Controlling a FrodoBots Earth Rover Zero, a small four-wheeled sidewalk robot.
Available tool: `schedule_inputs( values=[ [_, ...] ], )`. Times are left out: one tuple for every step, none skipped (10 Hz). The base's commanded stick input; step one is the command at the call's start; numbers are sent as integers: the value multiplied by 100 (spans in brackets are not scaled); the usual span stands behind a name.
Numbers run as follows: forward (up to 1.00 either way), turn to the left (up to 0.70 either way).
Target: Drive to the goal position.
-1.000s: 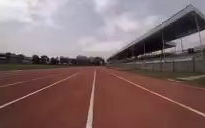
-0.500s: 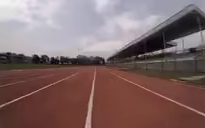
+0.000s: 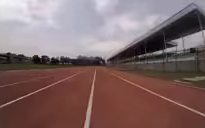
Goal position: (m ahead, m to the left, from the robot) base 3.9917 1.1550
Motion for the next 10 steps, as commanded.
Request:
schedule_inputs(
  values=[
    [45,1],
    [45,1],
    [45,1],
    [45,1],
    [45,1],
    [45,1],
    [45,1],
    [45,1],
    [45,1],
    [45,1]
  ],
)
